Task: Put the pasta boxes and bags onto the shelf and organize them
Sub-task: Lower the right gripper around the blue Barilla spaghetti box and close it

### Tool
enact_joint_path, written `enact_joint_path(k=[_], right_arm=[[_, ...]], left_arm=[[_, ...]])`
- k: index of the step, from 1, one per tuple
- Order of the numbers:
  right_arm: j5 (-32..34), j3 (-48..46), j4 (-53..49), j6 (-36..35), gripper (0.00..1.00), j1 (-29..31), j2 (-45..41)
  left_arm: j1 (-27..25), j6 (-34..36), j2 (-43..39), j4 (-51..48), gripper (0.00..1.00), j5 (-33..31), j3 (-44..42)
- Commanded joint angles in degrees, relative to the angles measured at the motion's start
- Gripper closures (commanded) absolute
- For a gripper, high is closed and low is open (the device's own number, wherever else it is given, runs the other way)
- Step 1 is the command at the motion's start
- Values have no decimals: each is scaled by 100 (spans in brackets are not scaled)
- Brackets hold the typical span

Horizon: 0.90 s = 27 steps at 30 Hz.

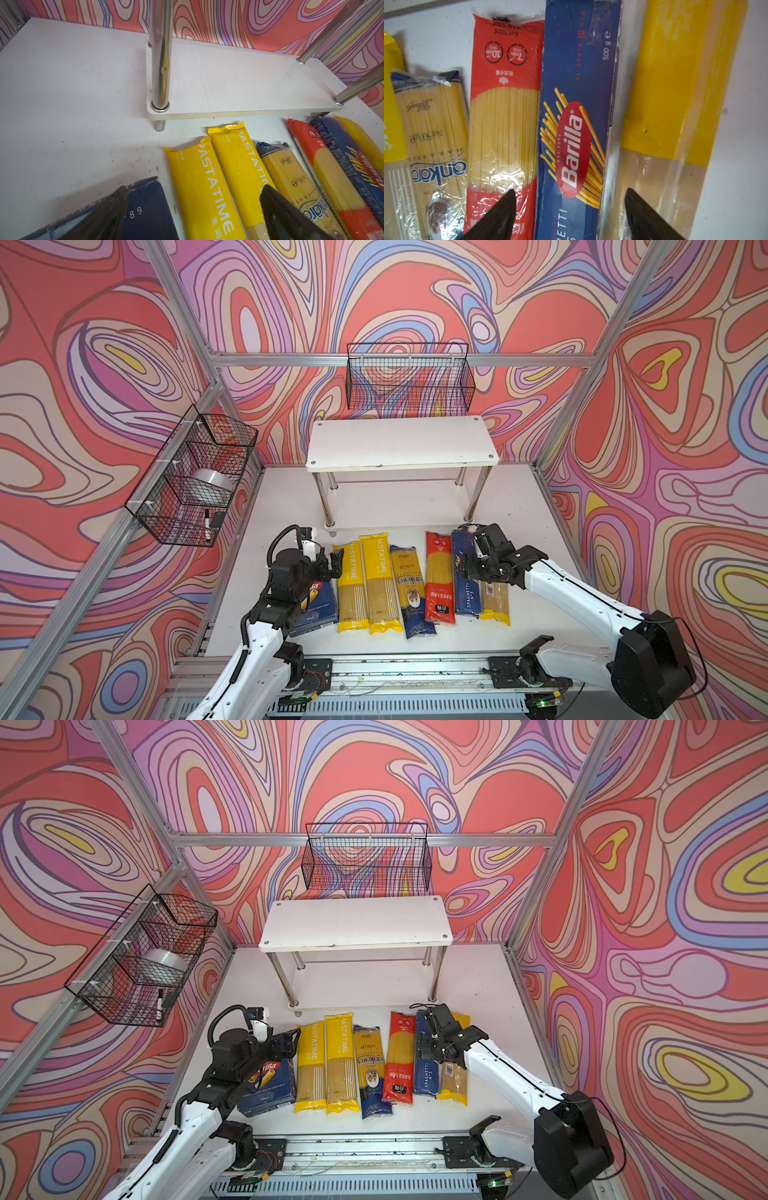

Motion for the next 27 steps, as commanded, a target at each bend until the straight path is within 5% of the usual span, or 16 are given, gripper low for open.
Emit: enact_joint_path(k=[1,27], right_arm=[[60,-120,-18,150,16,83,30],[262,-240,618,452,18,317,941]], left_arm=[[-8,-26,47,-181,0,-92,-4],[-8,0,139,-151,0,-26,25]])
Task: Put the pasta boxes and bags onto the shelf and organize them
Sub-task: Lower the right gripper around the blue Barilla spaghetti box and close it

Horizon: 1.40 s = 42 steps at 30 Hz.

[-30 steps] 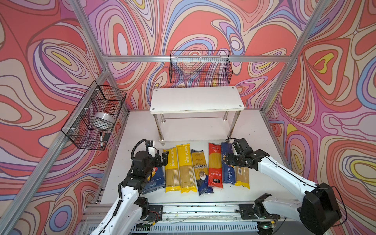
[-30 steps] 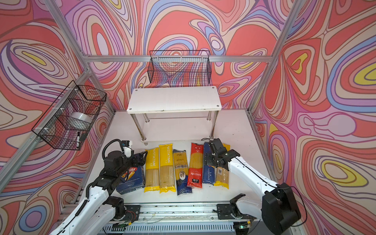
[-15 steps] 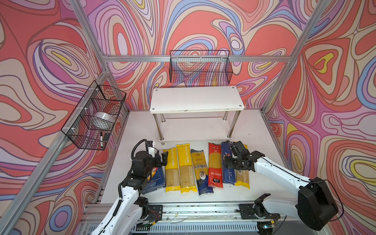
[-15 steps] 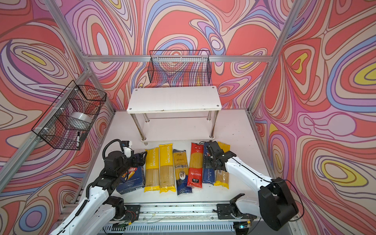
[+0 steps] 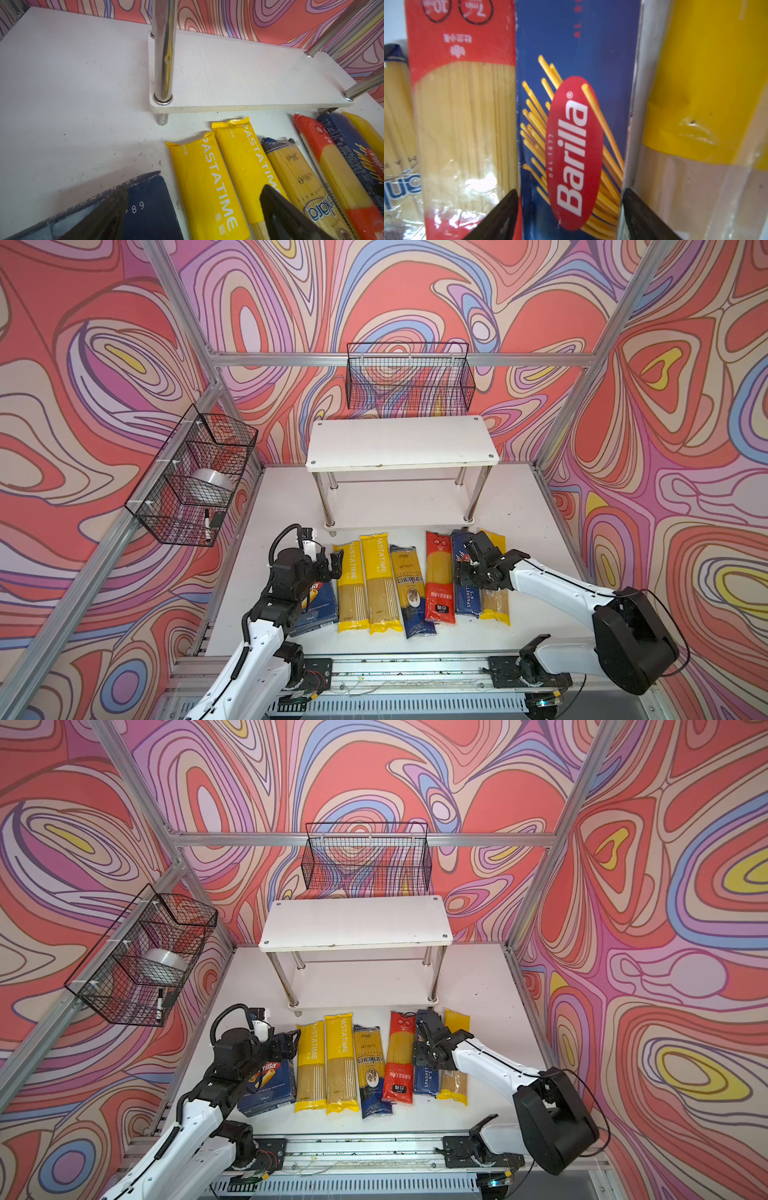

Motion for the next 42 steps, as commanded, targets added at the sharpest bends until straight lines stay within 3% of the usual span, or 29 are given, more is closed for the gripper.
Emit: enact_joint_path(k=[1,11,23,42], right_arm=[[169,148,11,42,19,75,172],[541,96,-294,266,20,282,205],[393,-173,63,392,21,282,213],[196,-367,399,384,36,292,228]], left_arm=[[-2,-1,6,-88,0,-10,31],[-8,-2,54,-74,0,-10,43],[-9,7,111,-59,0,-6,58],[-1,-36,120,-68,0,-103,63]])
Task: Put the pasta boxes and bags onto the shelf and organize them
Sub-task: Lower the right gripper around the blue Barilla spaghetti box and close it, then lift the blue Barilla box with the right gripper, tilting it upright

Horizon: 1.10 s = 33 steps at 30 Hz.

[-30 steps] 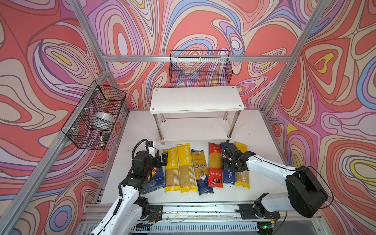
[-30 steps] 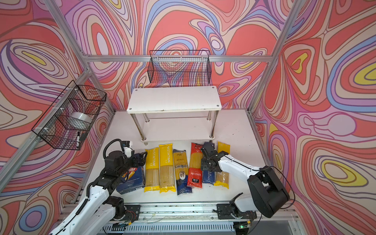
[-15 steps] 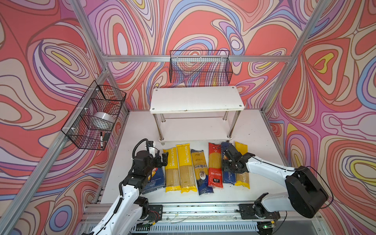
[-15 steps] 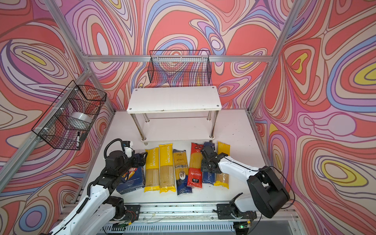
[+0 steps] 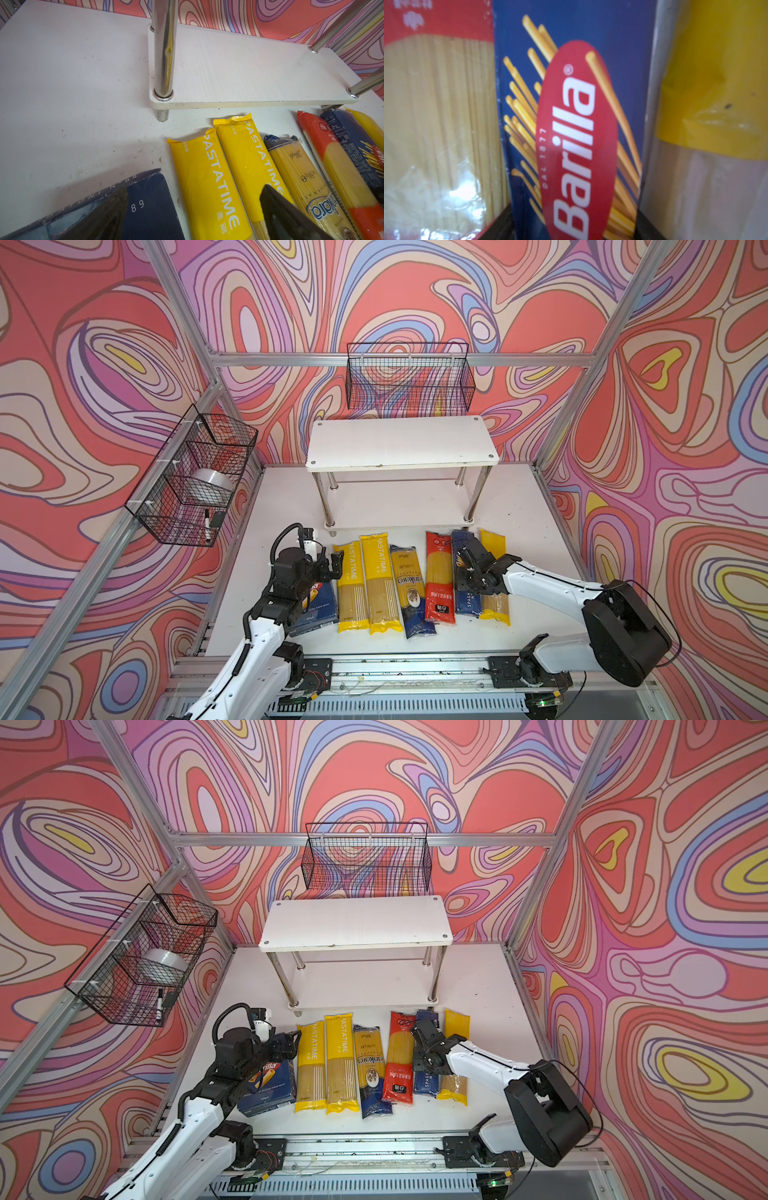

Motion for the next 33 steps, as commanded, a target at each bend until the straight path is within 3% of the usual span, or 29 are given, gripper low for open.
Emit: enact_joint_path(k=[1,21,24,33], right_arm=[[-65,-116,93,69,37,31,110],[83,-3,134,-95,60,39,-470],[63,71,85,-132,69,31,-606],[55,263,-242,-205,74,31,-1113]], left_arm=[[-7,-34,12,-74,0,-92,71],[-5,-43,20,-78,0,-146,76],[-8,-52,19,-76,0,-159,67],[-9,-52,36,-80,0,-162,80]])
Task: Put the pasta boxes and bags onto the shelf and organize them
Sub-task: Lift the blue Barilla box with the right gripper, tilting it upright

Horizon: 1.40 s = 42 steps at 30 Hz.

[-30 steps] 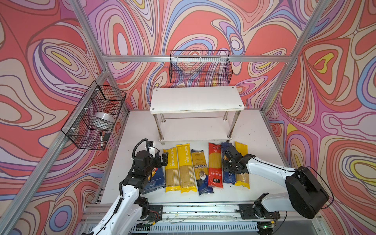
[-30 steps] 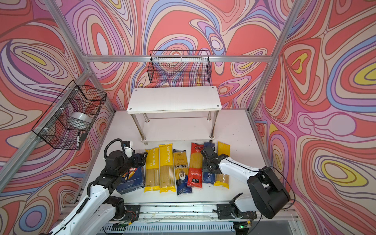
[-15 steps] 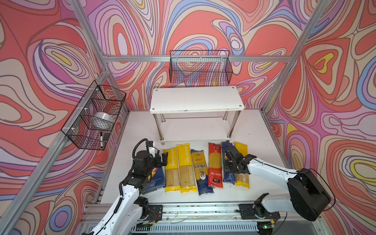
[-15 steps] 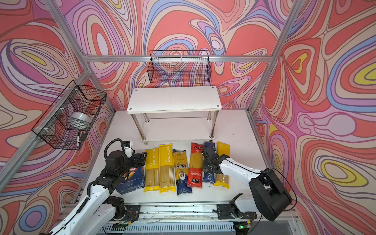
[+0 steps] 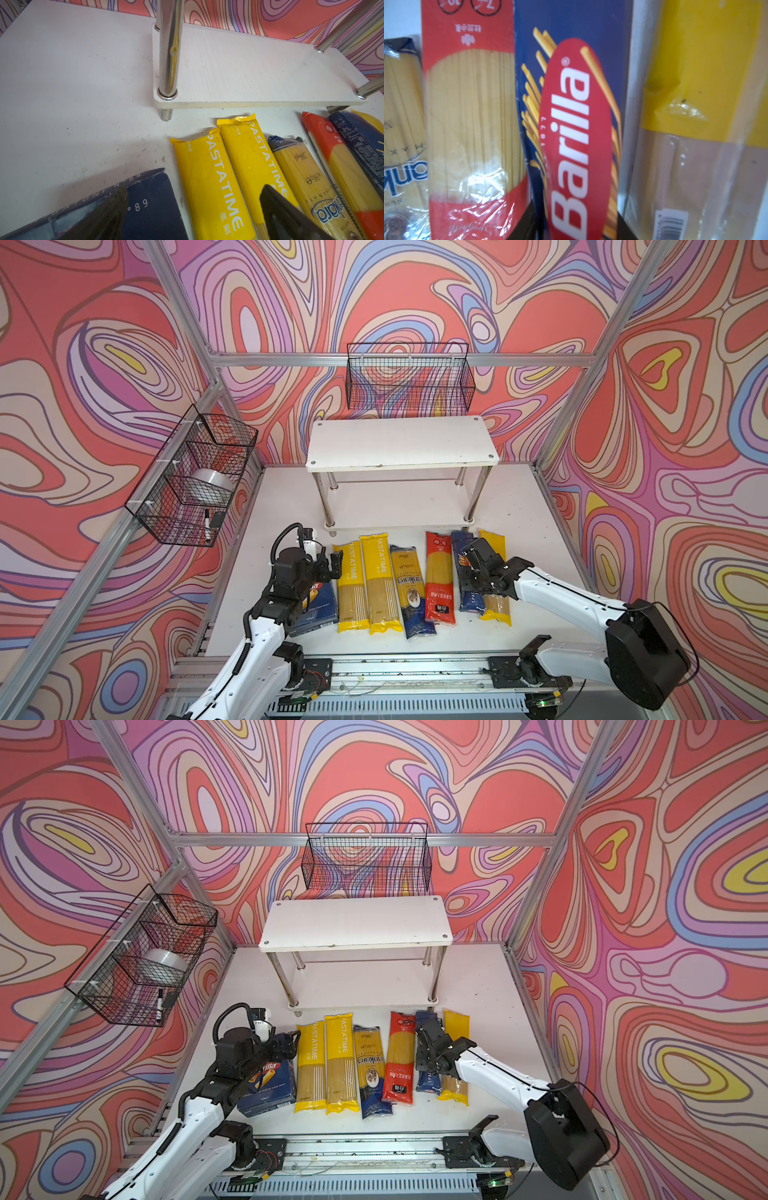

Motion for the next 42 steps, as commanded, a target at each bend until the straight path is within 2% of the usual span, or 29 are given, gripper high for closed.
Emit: enact_joint_path(k=[1,5,7,8,15,25,30,38,42], right_arm=[[97,367,68,-152,74,34,-308],[69,604,-69,-314,81,33,-260],[-31,704,-121,-379,90,29,-213],[-65,736,-143,-391,91,35,-212],[-144,929,-533,-483,94,35,-606],[-224,1416,-1128,-1088,94,33,-1198],[-203,1574,-1139,-1306,100,37,-1349],[-559,2307,-1364,-1944,100,36,-1413],[-815,2740,-1487,-1957,100,36,-1460]], left_arm=[[-4,-35,4,-74,0,-48,80],[-9,-41,25,-66,0,-54,86],[-8,-35,26,-58,0,-54,83],[-1,-35,33,-57,0,-59,89],[-9,-27,29,-39,0,-21,74],[-4,-34,26,-41,0,-36,76],[-8,-19,61,-39,0,-19,93],[-9,-52,-25,-51,0,-94,54],[-9,18,21,-35,0,60,72]])
